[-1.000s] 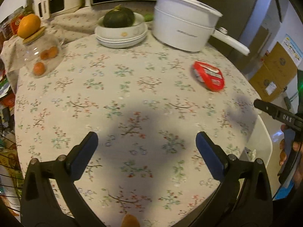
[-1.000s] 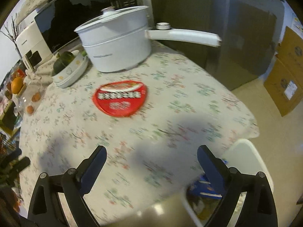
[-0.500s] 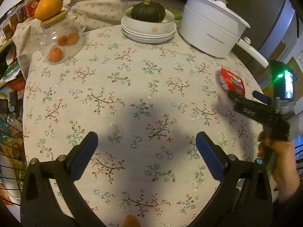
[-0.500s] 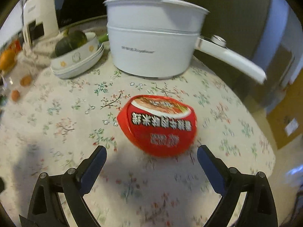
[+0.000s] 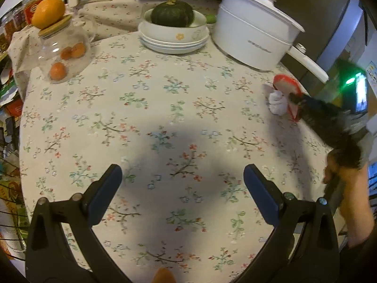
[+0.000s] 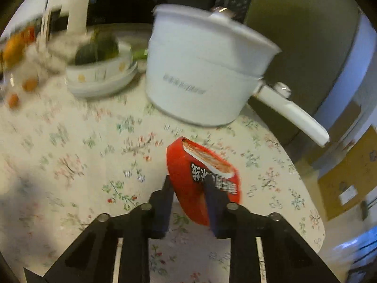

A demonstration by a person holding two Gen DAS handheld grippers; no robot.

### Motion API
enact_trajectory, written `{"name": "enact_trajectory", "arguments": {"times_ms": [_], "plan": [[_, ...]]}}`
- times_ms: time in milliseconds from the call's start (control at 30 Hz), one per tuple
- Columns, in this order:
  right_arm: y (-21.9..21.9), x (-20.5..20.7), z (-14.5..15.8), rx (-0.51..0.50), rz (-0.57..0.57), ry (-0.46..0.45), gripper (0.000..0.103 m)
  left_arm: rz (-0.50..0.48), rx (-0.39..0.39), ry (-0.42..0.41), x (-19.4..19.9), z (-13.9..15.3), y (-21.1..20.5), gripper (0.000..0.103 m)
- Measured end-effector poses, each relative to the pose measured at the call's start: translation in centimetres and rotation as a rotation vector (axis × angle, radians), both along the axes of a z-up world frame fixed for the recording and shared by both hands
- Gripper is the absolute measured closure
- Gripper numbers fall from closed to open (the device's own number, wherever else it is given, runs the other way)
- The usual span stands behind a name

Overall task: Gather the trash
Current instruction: 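Grasp the red noodle lid on the table with the right gripper, then carry the red lid to the bin while the left gripper grasps a white tissue scrap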

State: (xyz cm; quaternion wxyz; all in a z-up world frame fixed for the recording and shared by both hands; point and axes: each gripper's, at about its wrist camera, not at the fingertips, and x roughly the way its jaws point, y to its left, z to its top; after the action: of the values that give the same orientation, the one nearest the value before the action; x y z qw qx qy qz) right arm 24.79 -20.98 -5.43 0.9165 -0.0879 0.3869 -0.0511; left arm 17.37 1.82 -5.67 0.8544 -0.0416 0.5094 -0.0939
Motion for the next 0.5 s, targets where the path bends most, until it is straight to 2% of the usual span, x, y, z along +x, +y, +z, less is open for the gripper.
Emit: {"name": "enact_trajectory", "arguments": {"times_ms": [33,167,333,433,500], "plan": [[-0.9,-0.4,0.8,0.018,-0.004,-0.01,0.087,-0.013,-0.003,-0.002,-0.1,0.0,-0.5,0.001],[-4.8,-2.3,2.6,0.123,-0.037,-0.016,0.087,-0.067,-0.005,-0.014,-0.3,0.1,-2.5,0.001],[-11.2,-5.7,3.9,0.322,-0.115,-0.01,0.087,-0.12,-0.018,-0.038,0.7,-0.2,-6.2,0.001],[-14.5,-7.8,4.2,0.402,-0.151,-0.009,0.087,-0.148,-0.048,-0.036,2.1,-0.7,-9.0,0.012],[-16.2,-9.1,4.3,0.421,-0.161,-0.001,0.087,-0.169,-0.06,-0.04,3.1,-1.1,-10.9,0.022]]}}
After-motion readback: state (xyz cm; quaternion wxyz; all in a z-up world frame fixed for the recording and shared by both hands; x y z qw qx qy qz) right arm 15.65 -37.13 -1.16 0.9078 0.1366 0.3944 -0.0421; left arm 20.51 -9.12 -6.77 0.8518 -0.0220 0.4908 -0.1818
